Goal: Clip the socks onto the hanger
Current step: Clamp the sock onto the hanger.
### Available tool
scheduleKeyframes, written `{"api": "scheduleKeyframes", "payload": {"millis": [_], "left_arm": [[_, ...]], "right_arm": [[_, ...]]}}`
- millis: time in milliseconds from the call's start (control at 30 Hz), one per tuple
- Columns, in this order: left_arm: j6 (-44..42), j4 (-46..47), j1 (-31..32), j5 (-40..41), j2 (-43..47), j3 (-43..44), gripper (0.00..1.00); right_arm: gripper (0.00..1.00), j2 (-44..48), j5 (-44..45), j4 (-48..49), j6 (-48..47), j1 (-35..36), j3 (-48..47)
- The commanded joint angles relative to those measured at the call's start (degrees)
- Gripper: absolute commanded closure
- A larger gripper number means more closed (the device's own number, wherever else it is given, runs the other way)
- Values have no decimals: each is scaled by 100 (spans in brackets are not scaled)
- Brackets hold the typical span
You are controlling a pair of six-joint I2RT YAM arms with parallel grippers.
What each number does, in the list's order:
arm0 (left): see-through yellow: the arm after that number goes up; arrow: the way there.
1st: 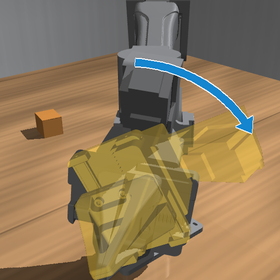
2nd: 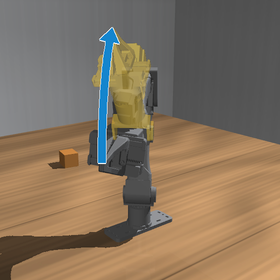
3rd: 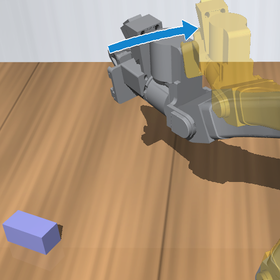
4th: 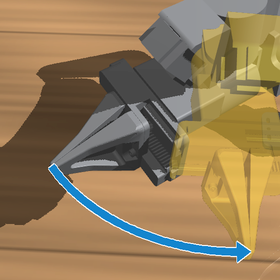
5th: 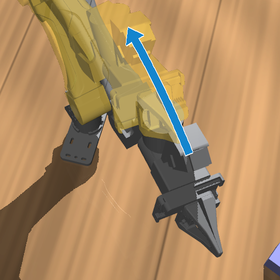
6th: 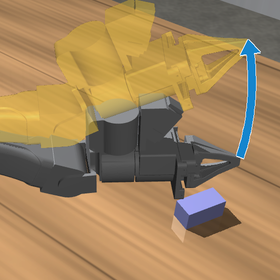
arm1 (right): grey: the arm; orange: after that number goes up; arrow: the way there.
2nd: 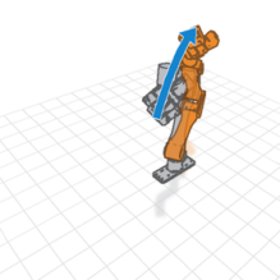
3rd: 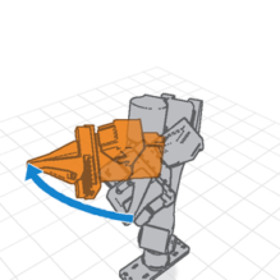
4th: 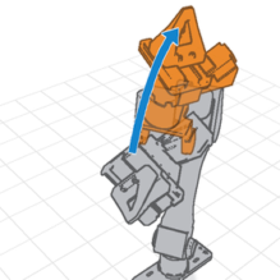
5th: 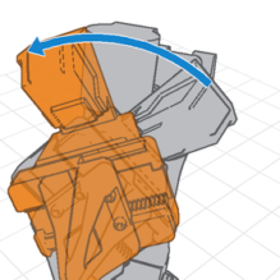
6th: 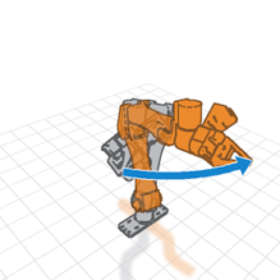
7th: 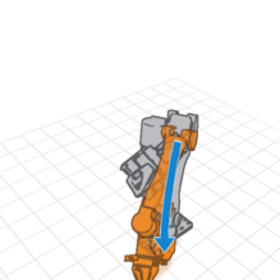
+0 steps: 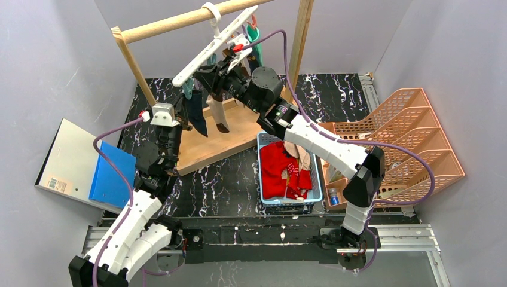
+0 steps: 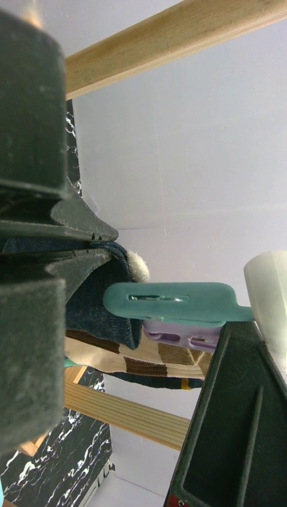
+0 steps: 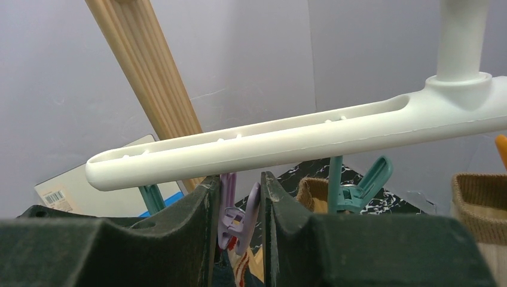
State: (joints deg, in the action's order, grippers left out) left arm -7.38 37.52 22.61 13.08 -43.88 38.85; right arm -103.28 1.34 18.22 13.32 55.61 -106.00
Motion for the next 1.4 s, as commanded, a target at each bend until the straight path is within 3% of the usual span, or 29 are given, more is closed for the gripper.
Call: {"api": "scheduleKeyframes", "payload": {"millis": [0, 1367], "left_arm": [[26, 290, -28, 117, 15, 123, 100], [51, 401, -34, 83, 42, 283, 100]], "right_arm": [[99, 235, -82, -21, 20, 29, 97], [99, 265, -249, -29, 17, 30, 266]]}}
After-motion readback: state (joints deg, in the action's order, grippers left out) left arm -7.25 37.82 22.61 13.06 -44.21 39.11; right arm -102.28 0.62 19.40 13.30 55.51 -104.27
